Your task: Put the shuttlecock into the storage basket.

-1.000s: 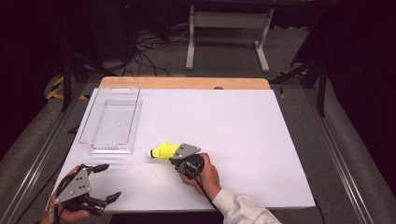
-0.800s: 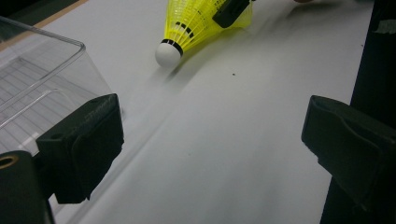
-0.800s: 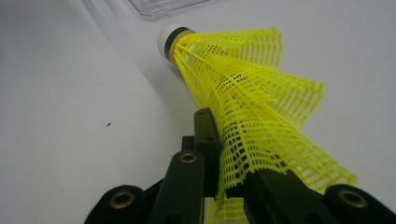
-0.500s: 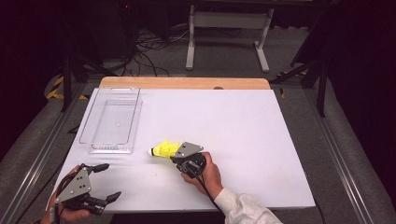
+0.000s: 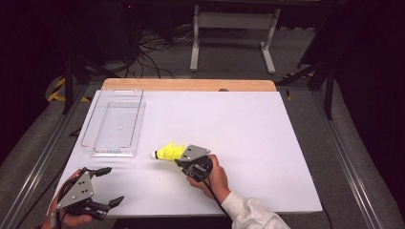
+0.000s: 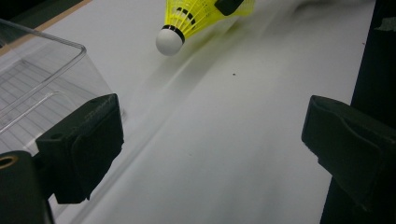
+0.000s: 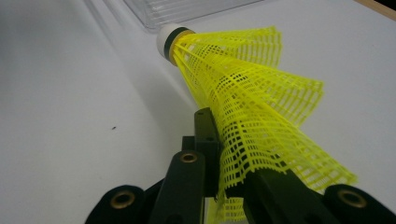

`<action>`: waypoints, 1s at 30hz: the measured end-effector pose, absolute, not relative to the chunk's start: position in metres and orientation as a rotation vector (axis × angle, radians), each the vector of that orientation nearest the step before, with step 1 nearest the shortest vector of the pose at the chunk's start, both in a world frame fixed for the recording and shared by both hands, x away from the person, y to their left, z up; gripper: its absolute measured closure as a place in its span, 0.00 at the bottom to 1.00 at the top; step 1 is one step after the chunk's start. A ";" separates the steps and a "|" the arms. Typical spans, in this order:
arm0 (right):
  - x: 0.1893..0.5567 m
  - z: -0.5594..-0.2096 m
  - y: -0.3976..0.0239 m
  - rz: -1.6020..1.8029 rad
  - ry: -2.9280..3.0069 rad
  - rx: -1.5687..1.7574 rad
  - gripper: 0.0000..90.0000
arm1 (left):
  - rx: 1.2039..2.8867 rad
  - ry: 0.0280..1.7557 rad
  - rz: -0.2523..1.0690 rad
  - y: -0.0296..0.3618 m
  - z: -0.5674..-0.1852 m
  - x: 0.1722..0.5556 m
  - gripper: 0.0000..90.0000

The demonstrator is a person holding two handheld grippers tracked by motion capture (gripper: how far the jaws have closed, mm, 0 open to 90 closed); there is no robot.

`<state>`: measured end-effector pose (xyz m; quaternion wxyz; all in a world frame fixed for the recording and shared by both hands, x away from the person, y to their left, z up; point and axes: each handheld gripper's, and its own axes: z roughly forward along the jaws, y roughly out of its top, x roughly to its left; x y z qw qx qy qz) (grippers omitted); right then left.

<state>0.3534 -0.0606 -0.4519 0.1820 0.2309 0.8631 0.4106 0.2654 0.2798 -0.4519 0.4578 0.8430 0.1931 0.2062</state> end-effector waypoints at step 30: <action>0.357 -0.439 -0.075 1.213 2.403 0.642 0.98 | 2.080 0.476 0.500 0.278 -0.453 0.269 0.07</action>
